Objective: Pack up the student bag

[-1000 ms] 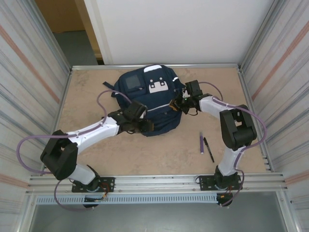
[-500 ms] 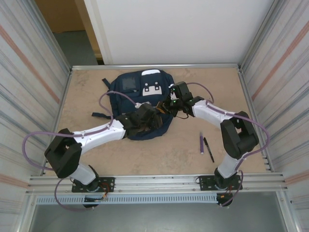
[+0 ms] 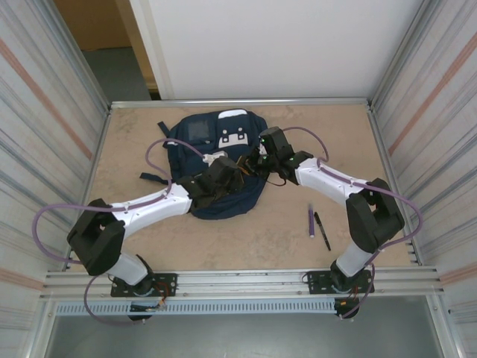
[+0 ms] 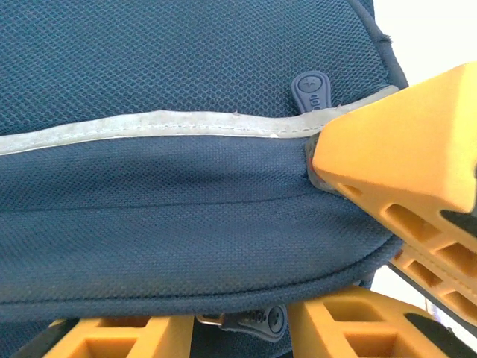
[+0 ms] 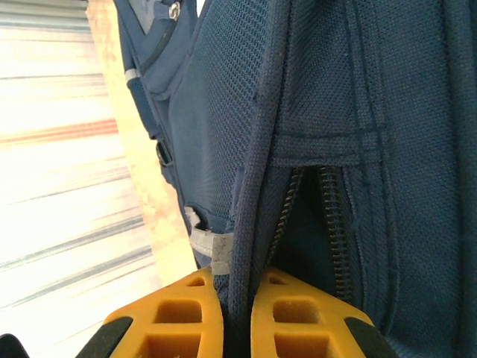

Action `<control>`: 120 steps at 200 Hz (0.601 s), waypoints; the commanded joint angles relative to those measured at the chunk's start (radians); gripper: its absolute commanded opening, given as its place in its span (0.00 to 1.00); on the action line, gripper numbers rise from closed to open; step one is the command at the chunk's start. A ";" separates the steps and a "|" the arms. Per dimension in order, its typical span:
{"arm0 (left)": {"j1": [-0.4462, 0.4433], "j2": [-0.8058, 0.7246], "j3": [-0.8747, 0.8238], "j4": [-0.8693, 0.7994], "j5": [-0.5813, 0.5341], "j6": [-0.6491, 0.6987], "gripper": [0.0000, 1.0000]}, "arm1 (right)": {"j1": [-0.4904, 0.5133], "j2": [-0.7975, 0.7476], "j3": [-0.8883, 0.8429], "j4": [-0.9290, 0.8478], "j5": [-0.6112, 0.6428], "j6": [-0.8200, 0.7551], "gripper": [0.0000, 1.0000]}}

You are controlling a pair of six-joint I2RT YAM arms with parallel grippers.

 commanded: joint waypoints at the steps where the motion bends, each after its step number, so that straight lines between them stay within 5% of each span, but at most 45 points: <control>1: 0.012 0.019 -0.009 0.105 0.010 -0.007 0.32 | 0.062 -0.077 -0.003 0.051 -0.074 0.035 0.00; 31: 0.027 -0.005 -0.049 0.126 -0.016 0.036 0.17 | 0.070 -0.082 -0.010 0.049 -0.062 0.029 0.00; 56: 0.087 -0.045 -0.082 0.163 0.076 0.180 0.00 | 0.045 -0.101 -0.017 0.012 -0.037 -0.013 0.00; 80: 0.158 -0.066 -0.071 0.094 0.199 0.268 0.00 | 0.010 -0.128 -0.018 -0.031 0.002 -0.096 0.00; 120: 0.161 -0.128 -0.101 -0.063 0.207 0.429 0.00 | -0.083 -0.134 -0.020 -0.086 0.009 -0.225 0.00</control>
